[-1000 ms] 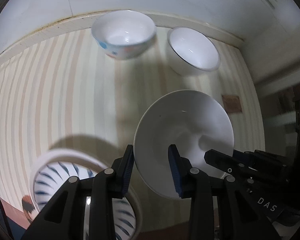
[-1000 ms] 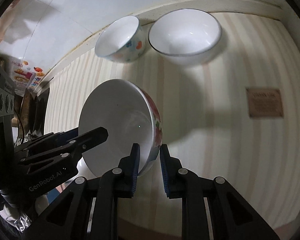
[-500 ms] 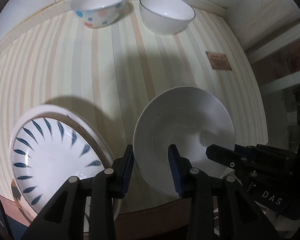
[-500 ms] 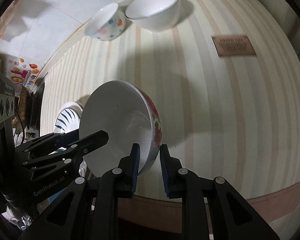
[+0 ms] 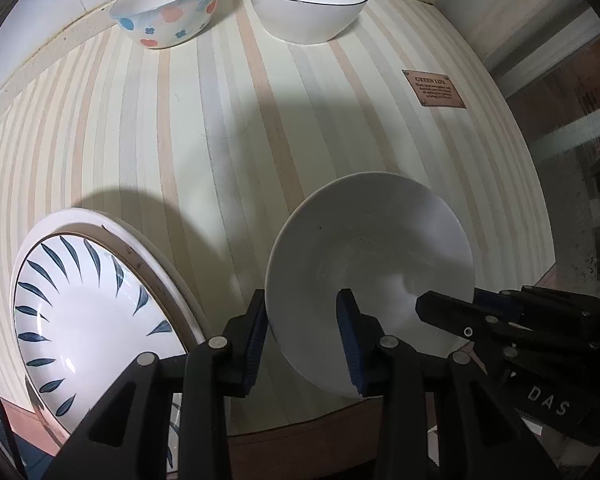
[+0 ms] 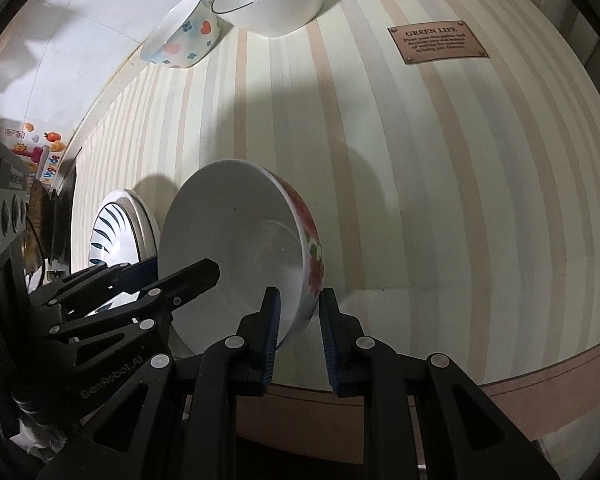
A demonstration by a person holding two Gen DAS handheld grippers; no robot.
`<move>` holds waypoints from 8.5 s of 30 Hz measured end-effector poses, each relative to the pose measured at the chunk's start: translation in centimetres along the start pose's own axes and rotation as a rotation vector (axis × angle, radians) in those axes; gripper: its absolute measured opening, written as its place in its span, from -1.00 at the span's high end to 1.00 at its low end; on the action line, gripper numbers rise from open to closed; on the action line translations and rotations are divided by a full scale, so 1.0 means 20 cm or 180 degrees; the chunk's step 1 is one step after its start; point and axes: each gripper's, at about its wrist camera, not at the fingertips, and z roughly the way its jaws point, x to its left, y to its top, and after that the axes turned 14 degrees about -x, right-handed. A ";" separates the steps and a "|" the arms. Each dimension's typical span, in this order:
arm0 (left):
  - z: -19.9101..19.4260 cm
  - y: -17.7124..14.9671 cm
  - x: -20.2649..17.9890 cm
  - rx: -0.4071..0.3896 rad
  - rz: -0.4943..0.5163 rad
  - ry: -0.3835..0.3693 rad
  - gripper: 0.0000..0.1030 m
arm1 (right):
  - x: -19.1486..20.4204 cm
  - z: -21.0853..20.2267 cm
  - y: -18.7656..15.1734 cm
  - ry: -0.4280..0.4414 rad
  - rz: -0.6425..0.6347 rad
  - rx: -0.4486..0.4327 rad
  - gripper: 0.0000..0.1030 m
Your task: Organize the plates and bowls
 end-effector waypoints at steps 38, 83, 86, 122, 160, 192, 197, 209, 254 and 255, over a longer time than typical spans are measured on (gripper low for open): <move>0.35 1.17 0.20 -0.0391 -0.0106 0.0254 0.39 | -0.08 0.37 1.27 0.0043 0.0267 -0.0463 0.66; -0.40 0.32 0.04 -0.0550 0.0204 -0.0024 0.39 | 0.16 -0.40 0.17 0.0198 0.0091 -0.0531 0.66; -0.32 0.27 0.04 -0.0407 0.0198 -0.0037 0.39 | 0.12 -0.33 0.10 0.0169 0.0150 -0.0429 0.66; -0.36 0.32 0.14 -0.0399 0.0084 -0.0037 0.38 | 0.08 -0.32 0.21 -0.0101 0.0098 -0.0154 0.65; 0.07 1.12 0.83 -0.0470 -0.0928 0.0328 0.62 | 0.61 0.50 1.35 0.0249 -0.0373 -0.0236 0.75; -0.51 0.37 0.18 -0.0559 -0.0231 -0.0067 0.62 | 0.34 -0.56 0.34 0.0182 -0.0187 -0.0712 0.75; -0.41 0.27 0.10 -0.0361 -0.0132 -0.0054 0.62 | 0.21 -0.48 0.18 0.0099 -0.0062 -0.0552 0.75; -0.23 0.18 0.05 -0.0122 -0.0029 0.0085 0.62 | 0.06 -0.29 0.09 0.0038 0.0061 -0.0303 0.75; -0.98 -0.01 -0.03 -0.0916 0.0233 -0.0079 -0.42 | 0.32 -0.99 -0.13 -0.0479 -0.0368 -0.1054 -0.46; -1.01 -0.02 -0.04 -0.0948 0.0240 -0.0089 -0.45 | 0.33 -1.03 -0.15 -0.0492 -0.0376 -0.1099 -0.50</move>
